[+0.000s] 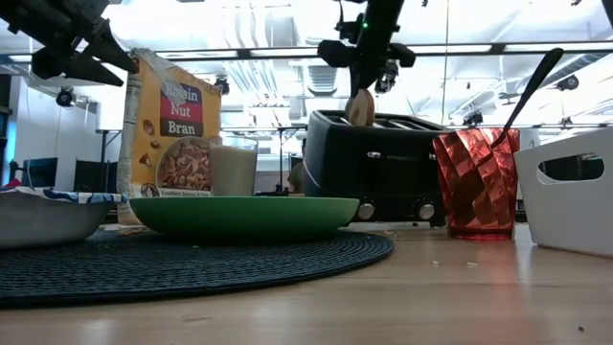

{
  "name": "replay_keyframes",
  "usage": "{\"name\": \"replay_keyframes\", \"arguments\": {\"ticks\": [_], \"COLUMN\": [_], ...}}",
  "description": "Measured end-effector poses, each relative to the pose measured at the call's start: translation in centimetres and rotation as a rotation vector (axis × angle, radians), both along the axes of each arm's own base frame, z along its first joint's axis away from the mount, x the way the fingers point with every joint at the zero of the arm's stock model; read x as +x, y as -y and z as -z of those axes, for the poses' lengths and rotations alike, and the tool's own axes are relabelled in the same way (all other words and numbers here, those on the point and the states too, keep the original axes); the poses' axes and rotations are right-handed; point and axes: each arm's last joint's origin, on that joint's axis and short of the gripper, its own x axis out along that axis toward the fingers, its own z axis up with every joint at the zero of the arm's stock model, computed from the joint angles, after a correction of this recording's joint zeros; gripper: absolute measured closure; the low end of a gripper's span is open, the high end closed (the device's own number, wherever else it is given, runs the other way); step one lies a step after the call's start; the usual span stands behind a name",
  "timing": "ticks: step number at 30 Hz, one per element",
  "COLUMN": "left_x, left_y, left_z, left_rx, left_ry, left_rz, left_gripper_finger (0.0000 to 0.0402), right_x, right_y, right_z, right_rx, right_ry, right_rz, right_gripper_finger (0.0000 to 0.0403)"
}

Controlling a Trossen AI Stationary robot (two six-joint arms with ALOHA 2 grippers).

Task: Arrange a breakfast setting
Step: Put the bread from the toaster on the green plate

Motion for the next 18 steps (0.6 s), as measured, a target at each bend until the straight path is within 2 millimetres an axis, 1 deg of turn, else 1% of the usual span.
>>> {"name": "replay_keyframes", "arguments": {"ticks": [6, 10, 13, 15, 18], "left_x": [0.0, 0.0, 0.0, 0.0, 0.0], "left_y": [0.0, 0.0, 0.0, 0.0, 0.0], "left_z": [0.0, 0.0, 0.0, 0.1, 0.1], "left_rx": [-0.006, -0.006, -0.006, -0.006, -0.006], "left_ry": [0.004, 0.004, 0.003, -0.004, -0.006], "left_rz": [0.0, 0.0, 0.0, 0.0, -0.001], "left_gripper_finger": [0.0159, 0.0159, 0.0159, 0.0159, 0.0159], "right_x": [-0.1, 0.0, 0.1, 0.4, 1.6], "right_y": [0.0, 0.0, -0.4, -1.0, -2.6], "right_z": [-0.6, -0.4, -0.5, -0.9, -1.2], "right_rx": [-0.031, -0.034, -0.053, -0.037, 0.017], "right_ry": [0.021, 0.008, 0.009, 0.04, 0.103], "right_rz": [0.01, 0.014, 0.011, -0.046, -0.22], "right_gripper_finger": [0.0391, 0.0391, 0.0391, 0.0391, 0.0391]}}
